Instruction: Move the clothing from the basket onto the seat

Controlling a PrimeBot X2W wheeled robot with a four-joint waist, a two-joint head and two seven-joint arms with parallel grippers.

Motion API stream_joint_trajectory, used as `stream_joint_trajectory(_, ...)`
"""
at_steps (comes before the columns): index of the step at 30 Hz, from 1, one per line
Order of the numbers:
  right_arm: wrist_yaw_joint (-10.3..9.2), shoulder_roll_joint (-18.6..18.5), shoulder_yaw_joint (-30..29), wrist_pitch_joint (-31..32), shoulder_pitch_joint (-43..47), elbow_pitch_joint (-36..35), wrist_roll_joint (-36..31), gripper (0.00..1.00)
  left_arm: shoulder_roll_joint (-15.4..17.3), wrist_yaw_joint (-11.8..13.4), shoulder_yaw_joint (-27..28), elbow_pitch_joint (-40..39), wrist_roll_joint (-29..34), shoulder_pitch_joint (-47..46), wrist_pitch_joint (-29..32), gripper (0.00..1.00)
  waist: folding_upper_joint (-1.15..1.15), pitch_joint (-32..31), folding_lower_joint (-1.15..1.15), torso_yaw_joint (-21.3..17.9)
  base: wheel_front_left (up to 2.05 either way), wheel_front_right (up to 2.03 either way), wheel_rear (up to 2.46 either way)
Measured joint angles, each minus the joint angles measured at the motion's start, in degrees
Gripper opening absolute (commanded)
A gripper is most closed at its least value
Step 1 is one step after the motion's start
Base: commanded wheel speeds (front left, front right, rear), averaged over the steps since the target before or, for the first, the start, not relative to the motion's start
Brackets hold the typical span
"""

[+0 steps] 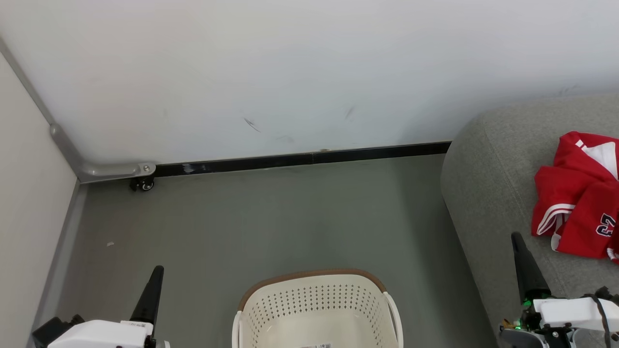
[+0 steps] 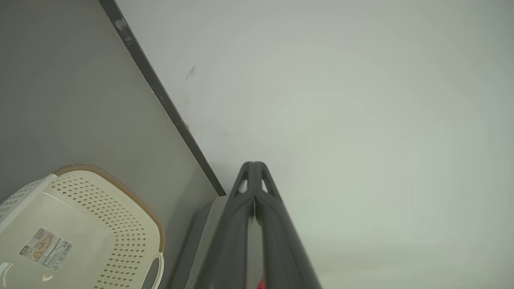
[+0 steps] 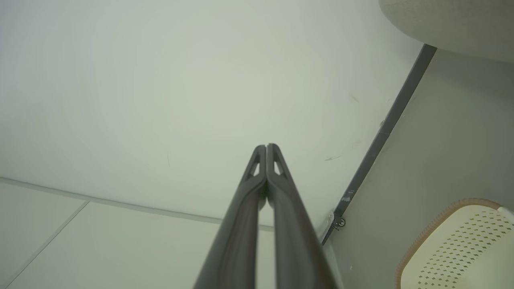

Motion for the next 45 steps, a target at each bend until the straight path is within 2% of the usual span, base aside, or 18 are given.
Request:
stream_joint_trajectory(16, 0.0, -0.83, -0.76, 0.65, -3.24, 1.74, 14.02, 0.0, -2.08, -4.26, 4.08, 0.83, -10.95, -1.81, 3.04, 0.0, 0.0, 0.6, -0.01, 0.22, 0.0, 0.0, 0.0)
stream_joint_trajectory(45, 0.0, -0.89, -1.04, 0.93, -3.33, 2.41, 14.01, 0.0, -2.1, -4.76, 4.25, 1.8, -10.99, -2.15, 3.22, 0.0, 0.0, 0.58, -0.02, 0.22, 0.0, 0.0, 0.0)
